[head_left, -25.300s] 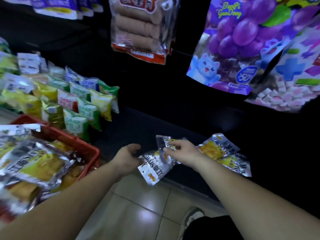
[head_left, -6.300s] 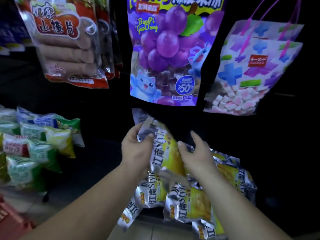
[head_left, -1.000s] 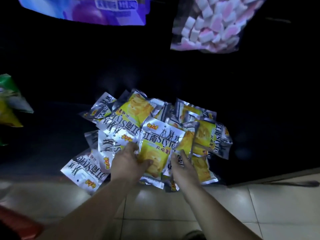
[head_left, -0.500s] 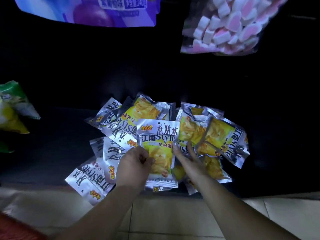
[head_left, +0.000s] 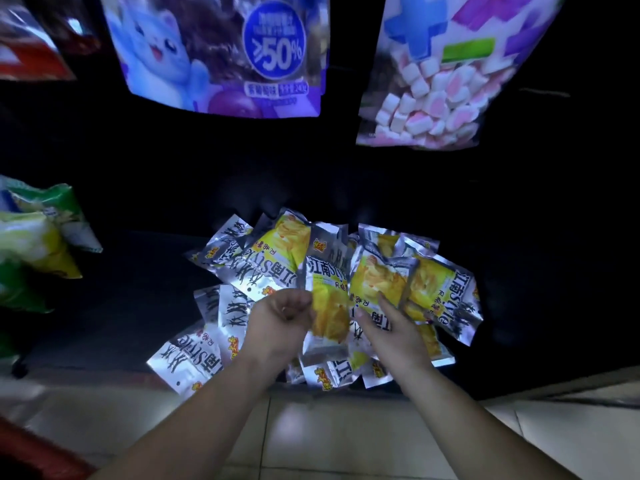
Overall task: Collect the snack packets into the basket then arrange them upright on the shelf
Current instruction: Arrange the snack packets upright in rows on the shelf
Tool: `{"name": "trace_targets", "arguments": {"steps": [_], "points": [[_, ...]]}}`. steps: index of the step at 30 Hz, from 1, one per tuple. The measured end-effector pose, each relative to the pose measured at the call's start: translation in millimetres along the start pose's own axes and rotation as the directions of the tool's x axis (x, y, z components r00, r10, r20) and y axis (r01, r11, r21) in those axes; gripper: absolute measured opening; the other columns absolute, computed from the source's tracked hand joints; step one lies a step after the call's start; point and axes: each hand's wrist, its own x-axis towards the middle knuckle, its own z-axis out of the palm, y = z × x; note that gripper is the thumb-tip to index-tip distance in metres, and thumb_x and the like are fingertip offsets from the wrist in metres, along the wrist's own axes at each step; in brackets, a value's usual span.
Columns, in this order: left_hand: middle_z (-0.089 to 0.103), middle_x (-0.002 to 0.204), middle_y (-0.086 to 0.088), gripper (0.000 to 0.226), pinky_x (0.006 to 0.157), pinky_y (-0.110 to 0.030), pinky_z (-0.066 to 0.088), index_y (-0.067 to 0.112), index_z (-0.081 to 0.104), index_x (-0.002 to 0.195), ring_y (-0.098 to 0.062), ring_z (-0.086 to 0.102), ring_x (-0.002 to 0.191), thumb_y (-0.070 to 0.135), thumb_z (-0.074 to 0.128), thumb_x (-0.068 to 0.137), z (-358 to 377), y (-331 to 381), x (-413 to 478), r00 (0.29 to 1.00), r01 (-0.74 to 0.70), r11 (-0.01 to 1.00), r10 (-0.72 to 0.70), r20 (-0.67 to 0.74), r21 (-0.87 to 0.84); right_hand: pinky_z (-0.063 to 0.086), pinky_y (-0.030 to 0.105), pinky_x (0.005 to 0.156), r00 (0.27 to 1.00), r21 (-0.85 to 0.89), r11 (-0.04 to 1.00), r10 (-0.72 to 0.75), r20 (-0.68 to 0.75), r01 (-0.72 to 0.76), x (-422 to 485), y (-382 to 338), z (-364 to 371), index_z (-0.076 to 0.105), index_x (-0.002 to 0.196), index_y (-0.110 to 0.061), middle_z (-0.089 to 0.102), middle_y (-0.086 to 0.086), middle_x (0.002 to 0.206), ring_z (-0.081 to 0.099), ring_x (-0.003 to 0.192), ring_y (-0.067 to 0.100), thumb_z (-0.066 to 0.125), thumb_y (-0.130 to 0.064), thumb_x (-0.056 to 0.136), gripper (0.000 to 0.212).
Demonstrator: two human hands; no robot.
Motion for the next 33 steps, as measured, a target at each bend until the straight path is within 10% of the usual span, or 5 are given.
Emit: {"name": "trace_targets", "arguments": {"steps": [5, 11, 18, 29, 33], "points": [[0.068, 0.081, -0.005, 0.015, 0.054, -0.024, 0.052, 0.011, 0.075, 0.097, -0.018, 0.061, 0.057, -0.002, 0.072, 0.089, -36, 44, -25, 0.997, -0.034, 0.997, 0.038, 0.060, -0.068, 0.043, 0.015, 0.090, 0.983, 0.143, 0.980, -0.155, 0.095, 0.140, -35, -64, 3, 0.041, 0.143, -0.059, 0.045, -0.022, 0.145, 0.054, 0.120, -0.005, 0.078, -0.044, 0.085, 0.070], [0.067, 0.088, -0.013, 0.029, 0.064, -0.034, 0.055, 0.017, 0.073, 0.105, -0.028, 0.065, 0.067, -0.005, 0.072, 0.086, -114, 82, -52, 0.989, -0.039, 0.997, 0.049, 0.141, -0.073, 0.051, 0.017, 0.080, 0.950, 0.222, 0.961, -0.216, 0.226, 0.166, -70, -121, 36, 0.062, 0.125, -0.054, 0.048, -0.014, 0.132, 0.060, 0.114, 0.005, 0.083, -0.017, 0.082, 0.060], [0.076, 0.109, -0.006, 0.050, 0.068, -0.030, 0.061, 0.020, 0.064, 0.125, -0.021, 0.077, 0.089, -0.001, 0.081, 0.082, -181, 86, -67, 0.998, 0.005, 0.978, 0.009, 0.064, -0.206, 0.061, 0.054, 0.082, 0.919, 0.135, 0.975, -0.213, 0.333, 0.177, -99, -160, 103, 0.063, 0.123, -0.049, 0.065, 0.000, 0.125, 0.077, 0.086, 0.025, 0.084, -0.016, 0.082, 0.056], [0.071, 0.096, -0.011, 0.043, 0.051, -0.032, 0.059, 0.025, 0.061, 0.108, -0.026, 0.074, 0.070, 0.002, 0.083, 0.078, -309, 66, 13, 0.996, 0.040, 0.971, -0.020, -0.086, 0.236, 0.055, 0.023, 0.059, 0.860, -0.107, 0.951, -0.209, 0.466, 0.289, -30, -212, 261, 0.062, 0.124, -0.035, 0.063, 0.000, 0.120, 0.071, 0.081, 0.017, 0.083, -0.007, 0.080, 0.056], [0.070, 0.096, -0.010, 0.040, 0.068, -0.042, 0.059, 0.017, 0.059, 0.095, -0.025, 0.068, 0.080, -0.003, 0.084, 0.070, -341, 18, 69, 0.980, 0.114, 0.962, -0.067, -0.187, 0.250, 0.054, 0.023, 0.059, 0.868, -0.127, 0.935, -0.247, 0.431, 0.330, 23, -207, 327, 0.062, 0.113, -0.034, 0.056, -0.004, 0.125, 0.061, 0.076, 0.008, 0.085, -0.003, 0.076, 0.054]]}}
